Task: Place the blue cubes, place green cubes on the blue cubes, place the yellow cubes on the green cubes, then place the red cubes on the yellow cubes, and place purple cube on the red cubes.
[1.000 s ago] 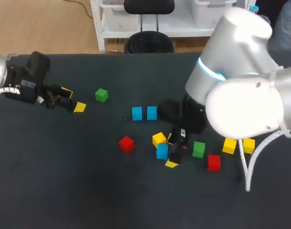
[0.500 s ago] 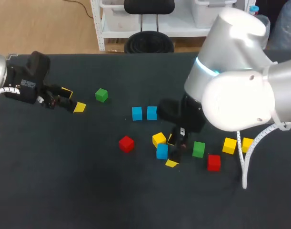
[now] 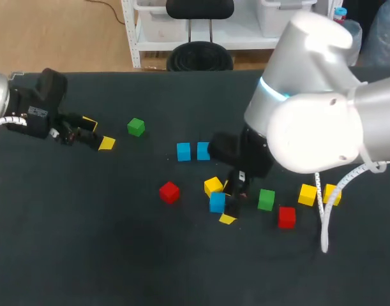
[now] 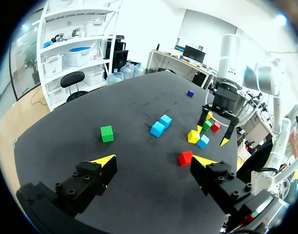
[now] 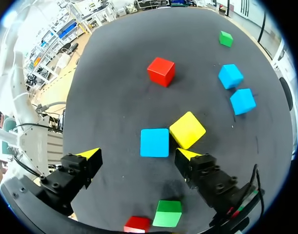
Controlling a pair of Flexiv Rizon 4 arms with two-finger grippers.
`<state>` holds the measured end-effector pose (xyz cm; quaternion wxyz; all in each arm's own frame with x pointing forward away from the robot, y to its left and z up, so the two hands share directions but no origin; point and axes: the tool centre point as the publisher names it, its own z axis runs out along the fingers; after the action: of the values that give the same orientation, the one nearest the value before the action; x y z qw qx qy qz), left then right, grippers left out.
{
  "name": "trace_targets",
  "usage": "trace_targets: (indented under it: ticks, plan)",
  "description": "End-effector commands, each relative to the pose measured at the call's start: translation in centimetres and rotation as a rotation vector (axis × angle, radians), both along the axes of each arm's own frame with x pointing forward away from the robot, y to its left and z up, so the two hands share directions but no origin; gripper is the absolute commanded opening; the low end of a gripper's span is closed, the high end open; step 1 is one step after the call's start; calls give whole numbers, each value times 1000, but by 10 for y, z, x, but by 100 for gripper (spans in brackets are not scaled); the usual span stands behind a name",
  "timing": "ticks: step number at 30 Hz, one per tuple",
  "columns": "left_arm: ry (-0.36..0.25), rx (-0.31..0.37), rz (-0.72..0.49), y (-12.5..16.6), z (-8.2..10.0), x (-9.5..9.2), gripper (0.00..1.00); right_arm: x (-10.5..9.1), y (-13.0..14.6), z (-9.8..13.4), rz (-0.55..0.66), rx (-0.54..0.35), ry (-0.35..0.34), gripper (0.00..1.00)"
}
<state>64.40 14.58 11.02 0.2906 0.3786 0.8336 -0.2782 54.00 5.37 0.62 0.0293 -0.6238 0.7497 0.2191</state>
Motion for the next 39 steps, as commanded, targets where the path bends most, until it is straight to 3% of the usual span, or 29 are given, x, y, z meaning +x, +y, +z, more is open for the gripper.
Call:
trace_targets:
  ticks: [1, 8, 11, 12, 14, 16, 18, 29, 32, 34, 39]
  plan:
    - [-4, -4, 0, 1, -1, -1, 100, 3, 3, -1, 1, 2, 4, 100]
    - [-4, -4, 0, 1, -1, -1, 100, 6, 7, -3, 3, 3, 2, 99]
    - [-4, -4, 0, 1, -1, -1, 100, 5, 9, -3, 3, 3, 3, 88]
    - [-4, -4, 0, 1, -1, -1, 100, 5, 9, -3, 3, 2, 3, 90]
    - [-4, -4, 0, 1, -1, -1, 100, 4, 9, -3, 3, 0, 4, 75]
    - [-4, -4, 0, 1, -1, -1, 100, 4, 9, -4, 1, -3, 5, 67]
    - [-4, -4, 0, 1, -1, -1, 100, 4, 8, -4, 0, -6, 6, 48]
    - [-4, -4, 0, 1, -1, -1, 100, 4, 7, -4, -10, -18, 5, 40]
    - [-4, -4, 0, 1, -1, -1, 100, 4, 6, -3, -11, -16, 3, 24]
    - [-4, -4, 0, 1, -1, -1, 100, 5, 6, -2, -13, -11, 2, 0]
    - [-4, -4, 0, 1, -1, -1, 100, 5, 5, -1, -20, -9, -2, 0]
